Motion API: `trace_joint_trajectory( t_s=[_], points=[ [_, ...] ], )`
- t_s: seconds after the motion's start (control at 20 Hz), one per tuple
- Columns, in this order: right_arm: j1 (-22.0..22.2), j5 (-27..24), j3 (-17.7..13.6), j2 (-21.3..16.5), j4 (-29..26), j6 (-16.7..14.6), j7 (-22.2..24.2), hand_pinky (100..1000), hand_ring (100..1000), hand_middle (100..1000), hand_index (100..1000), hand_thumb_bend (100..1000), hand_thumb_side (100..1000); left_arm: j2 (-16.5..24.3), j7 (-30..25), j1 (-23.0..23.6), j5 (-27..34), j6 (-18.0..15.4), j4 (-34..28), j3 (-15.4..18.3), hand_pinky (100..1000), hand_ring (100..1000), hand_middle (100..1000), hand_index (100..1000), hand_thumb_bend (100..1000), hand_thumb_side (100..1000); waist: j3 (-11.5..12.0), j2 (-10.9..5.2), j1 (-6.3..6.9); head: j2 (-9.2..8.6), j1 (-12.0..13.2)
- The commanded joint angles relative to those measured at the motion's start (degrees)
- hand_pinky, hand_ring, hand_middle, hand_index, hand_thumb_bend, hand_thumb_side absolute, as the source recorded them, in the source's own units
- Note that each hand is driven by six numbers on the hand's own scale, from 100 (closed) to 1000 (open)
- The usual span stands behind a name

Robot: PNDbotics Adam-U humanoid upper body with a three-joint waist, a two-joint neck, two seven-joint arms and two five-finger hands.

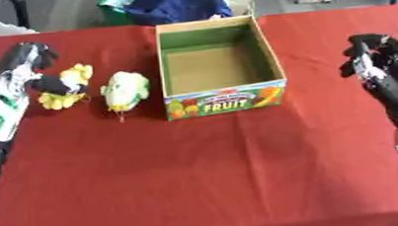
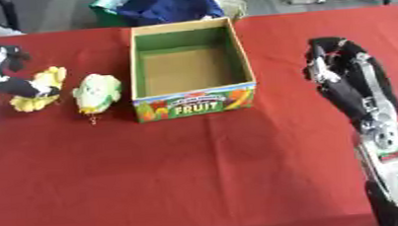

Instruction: Pick up objects on the table and place them in the box.

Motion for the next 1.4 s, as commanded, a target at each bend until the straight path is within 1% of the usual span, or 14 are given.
trace_joint_trajectory(
  t_s=[0.05,0.2,0.3,0.4,0.65,0.75,0.9,0.95,1.0,1.15,1.25,1.3,1.4],
  points=[
    [-0.55,-0.26,-0.11,-0.56,-0.54,-0.15,0.18,518,524,567,729,100,455,0.36,0.82,-1.18,-1.44,0.83,0.55,0.61,573,672,553,722,765,254,-0.03,-1.0,-0.02,0.15,0.15],
    [-0.59,-0.24,-0.11,-0.51,-0.54,-0.15,0.21,518,524,566,729,100,454,-0.13,1.94,-0.96,-2.52,1.61,1.46,0.82,570,666,549,720,755,247,-0.03,-0.97,-0.06,0.11,0.1],
    [-0.57,-0.25,-0.16,-0.51,-0.53,-0.16,0.2,518,524,566,729,100,454,-0.29,2.24,-0.83,-2.94,1.88,1.88,0.86,569,662,525,719,735,251,-0.04,-0.95,-0.06,0.09,0.11],
    [-0.57,-0.26,-0.17,-0.49,-0.51,-0.16,0.22,518,524,566,729,100,454,-0.43,2.15,-0.7,-3.19,2.08,2.25,0.84,569,641,527,719,722,255,-0.04,-0.94,-0.07,0.08,0.07],
    [-0.6,-0.25,-0.21,-0.45,-0.48,-0.17,0.27,518,524,566,729,100,453,-0.62,1.24,-0.34,-3.56,2.31,2.89,0.77,564,557,523,720,687,242,-0.01,-0.9,-0.12,0.04,0.02],
    [-0.61,-0.24,-0.23,-0.44,-0.47,-0.18,0.28,518,524,566,729,100,453,-0.68,0.91,-0.18,-3.64,2.42,3.16,0.8,561,533,519,720,669,228,-0.01,-0.89,-0.13,0.0,0.01],
    [-0.59,-0.22,-0.27,-0.42,-0.45,-0.18,0.25,518,523,566,729,100,453,-0.77,0.54,0.01,-3.73,2.49,3.58,0.85,553,522,508,715,627,191,0.0,-0.87,-0.17,-0.01,-0.04],
    [-0.58,-0.22,-0.28,-0.41,-0.43,-0.18,0.24,518,523,566,729,100,453,-0.79,0.45,0.04,-3.74,2.48,3.69,0.87,548,513,497,703,580,155,0.0,-0.86,-0.18,-0.02,-0.04],
    [-0.57,-0.22,-0.3,-0.4,-0.42,-0.18,0.23,518,523,566,729,100,452,-0.81,0.48,0.07,-3.75,2.51,3.77,0.91,538,497,479,683,482,100,-0.01,-0.85,-0.19,-0.04,-0.04],
    [-0.58,-0.23,-0.33,-0.37,-0.41,-0.19,0.21,518,523,566,729,100,452,-0.94,0.53,0.14,-3.56,2.56,4.1,0.97,517,463,438,640,331,100,-0.04,-0.84,-0.23,-0.09,-0.05],
    [-0.58,-0.23,-0.34,-0.34,-0.41,-0.18,0.21,518,523,566,729,100,452,-1.01,0.57,0.19,-3.38,2.44,4.3,0.96,505,440,407,606,258,100,-0.05,-0.82,-0.25,-0.11,-0.06],
    [-0.56,-0.24,-0.35,-0.33,-0.4,-0.18,0.21,518,523,566,729,100,451,-1.02,0.71,0.22,-3.28,2.37,4.36,0.97,496,423,384,585,206,100,-0.06,-0.82,-0.27,-0.09,-0.08],
    [-0.54,-0.21,-0.39,-0.34,-0.4,-0.18,0.18,519,523,566,729,100,450,-0.98,1.31,0.23,-2.93,2.23,4.29,1.04,484,400,356,559,150,100,-0.1,-0.81,-0.31,-0.09,-0.09]
  ],
)
